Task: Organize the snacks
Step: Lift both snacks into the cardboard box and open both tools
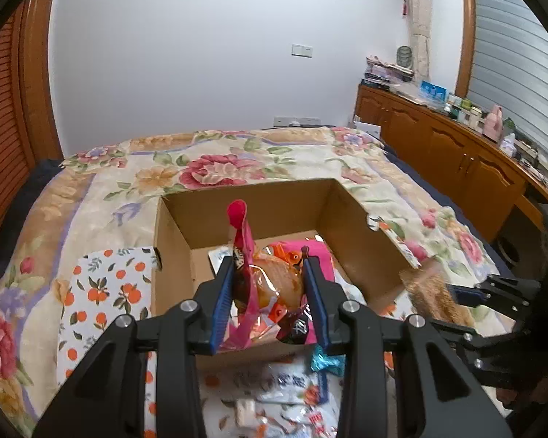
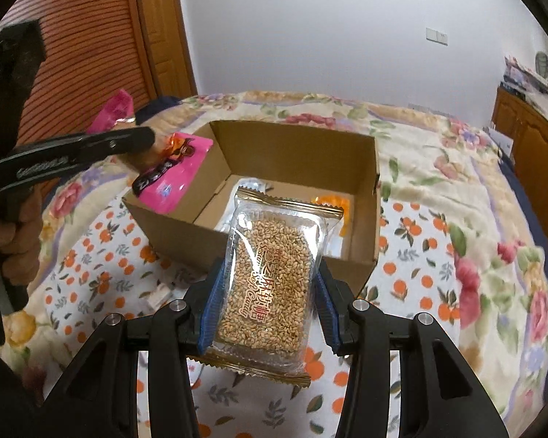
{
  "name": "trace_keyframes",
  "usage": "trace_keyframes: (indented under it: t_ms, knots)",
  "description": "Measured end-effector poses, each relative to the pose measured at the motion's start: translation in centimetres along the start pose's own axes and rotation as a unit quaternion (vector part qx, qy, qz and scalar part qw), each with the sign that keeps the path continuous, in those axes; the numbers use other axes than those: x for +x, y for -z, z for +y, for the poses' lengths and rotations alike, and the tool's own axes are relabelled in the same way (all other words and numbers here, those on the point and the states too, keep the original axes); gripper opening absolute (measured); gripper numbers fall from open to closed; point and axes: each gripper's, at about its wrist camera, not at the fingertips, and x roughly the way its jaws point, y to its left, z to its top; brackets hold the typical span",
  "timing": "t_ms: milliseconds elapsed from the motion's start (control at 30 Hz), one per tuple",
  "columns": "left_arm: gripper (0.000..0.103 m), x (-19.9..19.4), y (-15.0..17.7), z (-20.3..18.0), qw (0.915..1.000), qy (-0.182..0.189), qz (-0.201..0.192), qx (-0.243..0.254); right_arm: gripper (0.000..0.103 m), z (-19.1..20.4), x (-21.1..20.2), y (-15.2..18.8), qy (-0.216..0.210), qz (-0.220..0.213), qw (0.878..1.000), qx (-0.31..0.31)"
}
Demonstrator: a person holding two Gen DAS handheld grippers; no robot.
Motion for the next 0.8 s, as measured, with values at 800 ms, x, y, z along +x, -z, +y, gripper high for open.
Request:
trace_keyframes:
  t_ms: [800]
  knots:
    - [0.034,8.5,1.9,4.0,0.9973,-0.016,0.062,-0.036,0.046,-0.3,10.3,-6.3,0.031,0.032,0.999,-0.024]
